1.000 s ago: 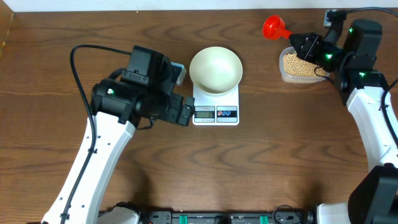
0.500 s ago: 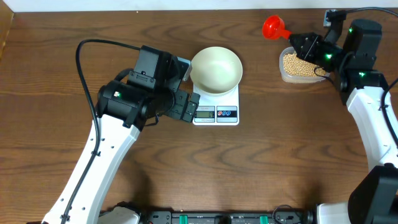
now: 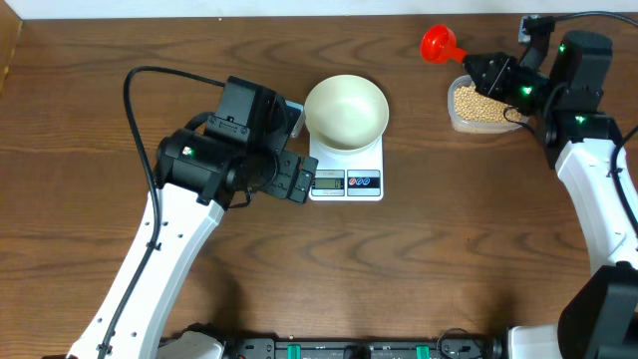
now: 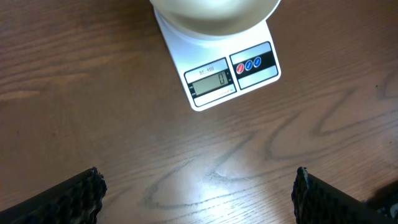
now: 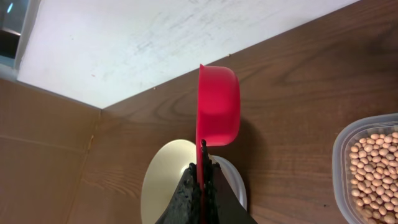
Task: Scoop item into bowl and weigh 50g on scale
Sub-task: 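Move the left gripper back in front of the scale display, then lower the red scoop with the right gripper into the soybean tub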
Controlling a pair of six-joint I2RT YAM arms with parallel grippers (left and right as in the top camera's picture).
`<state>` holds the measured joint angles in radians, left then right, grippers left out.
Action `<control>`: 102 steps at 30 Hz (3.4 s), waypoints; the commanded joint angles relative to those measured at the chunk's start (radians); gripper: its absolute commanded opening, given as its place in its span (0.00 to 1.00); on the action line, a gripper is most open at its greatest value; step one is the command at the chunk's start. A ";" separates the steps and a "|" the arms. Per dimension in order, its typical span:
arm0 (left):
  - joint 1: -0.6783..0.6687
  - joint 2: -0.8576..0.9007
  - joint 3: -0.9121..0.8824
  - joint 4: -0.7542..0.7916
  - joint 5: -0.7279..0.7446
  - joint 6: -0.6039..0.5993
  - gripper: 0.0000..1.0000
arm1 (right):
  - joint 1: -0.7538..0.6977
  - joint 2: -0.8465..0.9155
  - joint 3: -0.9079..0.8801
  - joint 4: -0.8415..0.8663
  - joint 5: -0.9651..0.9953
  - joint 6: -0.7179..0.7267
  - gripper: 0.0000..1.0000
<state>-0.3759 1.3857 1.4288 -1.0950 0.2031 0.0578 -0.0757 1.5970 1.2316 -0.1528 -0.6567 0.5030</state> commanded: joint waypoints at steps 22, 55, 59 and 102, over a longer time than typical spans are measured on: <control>0.000 -0.007 -0.010 -0.048 -0.010 0.017 0.98 | -0.011 0.001 0.021 0.002 0.003 -0.023 0.01; 0.000 -0.007 -0.010 -0.042 -0.010 0.017 0.98 | -0.070 0.001 0.117 -0.227 0.070 -0.089 0.01; 0.000 -0.007 -0.010 -0.042 -0.010 0.017 0.98 | -0.072 0.002 0.251 -0.425 0.216 -0.196 0.01; 0.000 -0.007 -0.010 -0.042 -0.010 0.017 0.98 | 0.119 0.243 0.462 -0.807 0.933 -0.531 0.01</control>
<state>-0.3759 1.3857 1.4288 -1.1336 0.2031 0.0601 0.0250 1.8454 1.6859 -0.9550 0.2070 0.0162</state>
